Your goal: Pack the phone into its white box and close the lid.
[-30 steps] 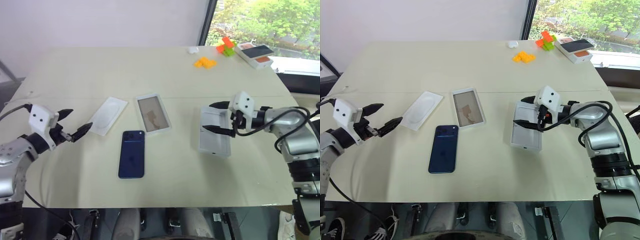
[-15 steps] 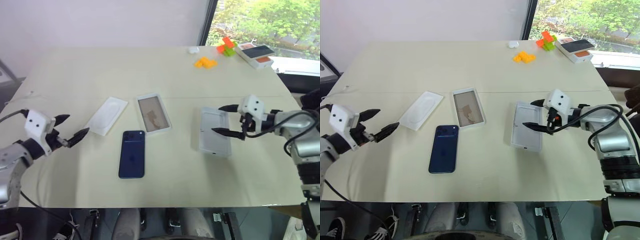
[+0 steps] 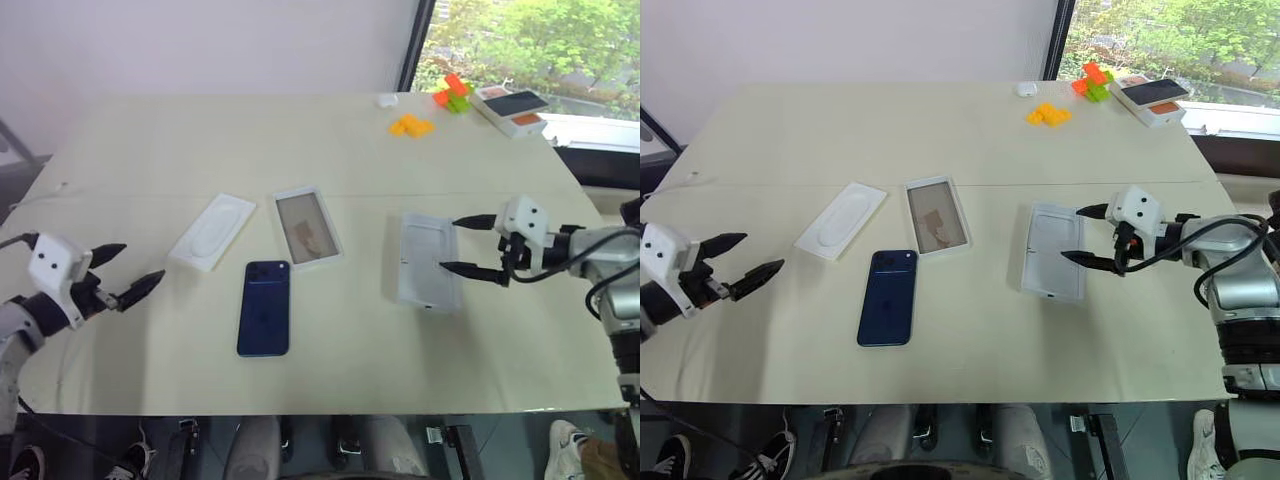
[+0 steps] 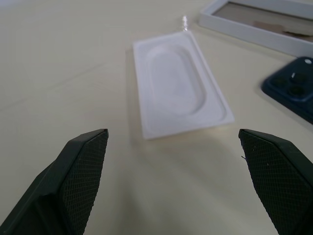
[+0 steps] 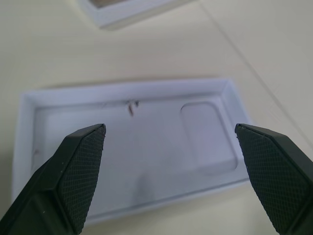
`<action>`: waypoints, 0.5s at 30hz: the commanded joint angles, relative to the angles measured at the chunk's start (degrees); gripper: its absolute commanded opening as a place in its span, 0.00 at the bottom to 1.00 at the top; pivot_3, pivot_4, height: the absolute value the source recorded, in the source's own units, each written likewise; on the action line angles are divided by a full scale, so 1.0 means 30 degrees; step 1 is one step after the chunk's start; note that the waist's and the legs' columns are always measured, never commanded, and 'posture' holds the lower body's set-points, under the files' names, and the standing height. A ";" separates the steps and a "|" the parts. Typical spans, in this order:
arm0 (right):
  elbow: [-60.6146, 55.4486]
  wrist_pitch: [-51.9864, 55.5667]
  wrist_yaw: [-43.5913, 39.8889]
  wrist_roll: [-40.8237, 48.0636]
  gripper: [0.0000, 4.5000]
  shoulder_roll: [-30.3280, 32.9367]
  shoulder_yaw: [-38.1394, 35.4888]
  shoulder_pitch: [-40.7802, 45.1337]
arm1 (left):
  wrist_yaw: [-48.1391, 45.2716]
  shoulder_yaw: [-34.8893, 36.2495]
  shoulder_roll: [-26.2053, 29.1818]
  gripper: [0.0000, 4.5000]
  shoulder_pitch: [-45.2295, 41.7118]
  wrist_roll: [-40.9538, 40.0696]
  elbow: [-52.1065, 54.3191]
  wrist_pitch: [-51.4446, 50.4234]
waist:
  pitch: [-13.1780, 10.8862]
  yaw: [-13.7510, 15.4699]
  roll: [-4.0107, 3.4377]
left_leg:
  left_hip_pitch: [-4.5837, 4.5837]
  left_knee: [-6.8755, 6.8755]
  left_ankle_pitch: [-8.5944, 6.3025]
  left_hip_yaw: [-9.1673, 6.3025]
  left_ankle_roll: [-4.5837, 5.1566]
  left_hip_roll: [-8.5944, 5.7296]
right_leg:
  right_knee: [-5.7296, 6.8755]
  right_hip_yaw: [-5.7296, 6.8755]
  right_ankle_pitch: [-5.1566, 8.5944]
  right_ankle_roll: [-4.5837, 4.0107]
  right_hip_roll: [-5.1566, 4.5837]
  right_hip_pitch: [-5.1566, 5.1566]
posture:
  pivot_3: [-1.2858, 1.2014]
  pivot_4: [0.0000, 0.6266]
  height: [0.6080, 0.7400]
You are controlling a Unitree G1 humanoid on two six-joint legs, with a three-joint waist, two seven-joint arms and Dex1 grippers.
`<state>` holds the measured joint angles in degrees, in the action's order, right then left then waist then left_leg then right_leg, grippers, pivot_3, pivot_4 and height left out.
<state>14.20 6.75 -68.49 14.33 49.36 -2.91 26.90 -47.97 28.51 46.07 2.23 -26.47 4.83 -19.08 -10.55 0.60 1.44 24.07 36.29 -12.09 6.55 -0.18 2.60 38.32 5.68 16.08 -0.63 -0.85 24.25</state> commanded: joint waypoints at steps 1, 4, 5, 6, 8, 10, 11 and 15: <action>-0.1562 0.1082 0.1339 0.0439 0.99 -0.1195 0.0041 0.1131 | 0.1924 0.0624 -0.0230 1.00 -0.1819 -0.0514 -0.0284 -0.1115 | 0.0000 -0.0022 0.0001 | 0.0001 0.0002 0.0001 0.0000 0.0000 0.0003 | 0.0001 0.0001 -0.0001 0.0001 0.0003 0.0000 | 0.52 0.24 0.98; -0.1889 0.1285 0.2109 -0.0328 0.99 -0.1837 0.0579 0.1479 | 0.2698 0.0096 -0.0514 1.00 -0.2621 -0.0578 0.0115 -0.2176 | 0.0000 -0.0040 0.0000 | 0.0006 -0.0004 0.0001 0.0001 -0.0002 0.0000 | 0.0002 0.0001 -0.0011 -0.0012 0.0000 0.0002 | 0.52 0.24 0.98; -0.1810 0.0954 0.2530 -0.0816 0.99 -0.1987 0.0814 0.1635 | 0.3046 -0.0088 -0.0604 1.00 -0.2881 -0.0614 0.0267 -0.2721 | 0.0000 -0.0034 0.0000 | 0.0009 -0.0003 0.0001 0.0001 -0.0001 -0.0001 | 0.0001 0.0000 -0.0019 -0.0023 0.0000 0.0001 | 0.52 0.24 0.98; -0.1948 0.1162 0.2930 -0.0826 0.99 -0.2334 0.0924 0.1917 | 0.3508 -0.0420 -0.0677 1.00 -0.3220 -0.0418 0.0404 -0.3106 | 0.0000 -0.0033 0.0001 | 0.0014 -0.0003 0.0000 0.0002 0.0000 -0.0005 | -0.0001 0.0000 -0.0030 -0.0040 -0.0005 0.0002 | 0.52 0.24 0.98; -0.2748 0.1759 0.3170 -0.0445 0.99 -0.2951 0.1147 0.2281 | 0.4636 -0.1011 -0.0808 1.00 -0.4202 -0.0231 0.0449 -0.4419 | 0.0001 0.0009 0.0004 | 0.0017 0.0006 0.0001 0.0001 0.0000 -0.0006 | 0.0001 0.0001 -0.0030 -0.0040 -0.0007 0.0001 | 0.52 0.24 0.98; -0.3424 0.1871 0.3247 -0.0491 0.99 -0.3341 0.1447 0.2346 | 0.5558 -0.1239 -0.1053 1.00 -0.5246 -0.0303 0.0191 -0.5490 | 0.0005 0.0047 0.0011 | 0.0016 0.0013 0.0009 -0.0008 -0.0011 -0.0006 | 0.0012 0.0001 -0.0025 -0.0031 -0.0004 0.0001 | 0.52 0.24 0.98; -0.3575 0.1858 0.3312 -0.0568 0.99 -0.3445 0.1519 0.2352 | 0.5801 -0.1287 -0.1125 1.00 -0.5544 -0.0220 0.0128 -0.5708 | 0.0007 0.0037 0.0015 | 0.0016 0.0018 0.0009 -0.0012 -0.0011 -0.0004 | 0.0018 0.0001 -0.0018 -0.0018 0.0001 0.0000 | 0.52 0.24 0.98; -0.4396 0.1793 0.3385 -0.0883 0.99 -0.3999 0.2446 0.2311 | 0.7533 -0.1498 -0.1785 1.00 -0.7773 -0.0320 -0.1369 -0.8068 | 0.0009 0.0007 0.0019 | 0.0023 0.0018 0.0008 -0.0011 -0.0010 -0.0009 | 0.0017 0.0000 -0.0032 -0.0040 -0.0002 0.0000 | 0.52 0.24 0.98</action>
<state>3.94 12.28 -58.73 11.52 37.92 4.21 32.85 -27.37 23.48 40.95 -19.51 -26.91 1.59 -41.40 -10.52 0.62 1.50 24.13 36.34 -12.06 6.52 -0.21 2.57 38.37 5.68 15.98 -0.75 -0.85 24.25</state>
